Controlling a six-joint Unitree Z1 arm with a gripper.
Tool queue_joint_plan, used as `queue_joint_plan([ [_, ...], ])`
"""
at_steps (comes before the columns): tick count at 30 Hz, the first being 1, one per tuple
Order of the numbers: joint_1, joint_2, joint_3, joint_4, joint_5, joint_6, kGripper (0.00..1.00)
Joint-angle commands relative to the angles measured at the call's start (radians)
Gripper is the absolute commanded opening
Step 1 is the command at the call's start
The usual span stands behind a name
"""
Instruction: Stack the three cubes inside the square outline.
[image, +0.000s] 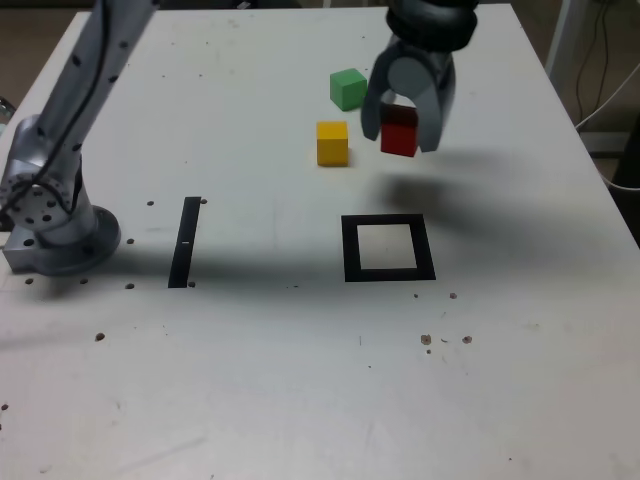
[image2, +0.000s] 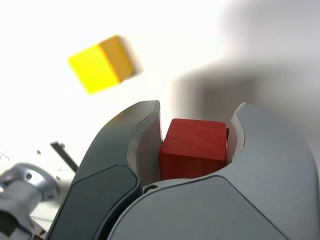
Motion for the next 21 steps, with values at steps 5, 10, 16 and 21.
queue_joint_plan([
  [5,-0.033,-0.080,0.102,-0.030,-0.018,-0.108,0.44],
  [10,-0.077,-0.114,0.193,-0.077,-0.043,-0.230,0.44],
  [16,-0.130,-0.131,0.258,-0.114,-0.066,-0.380,0.44],
  [21,-0.169,-0.137,0.290,-0.135,-0.094,-0.477,0.44],
])
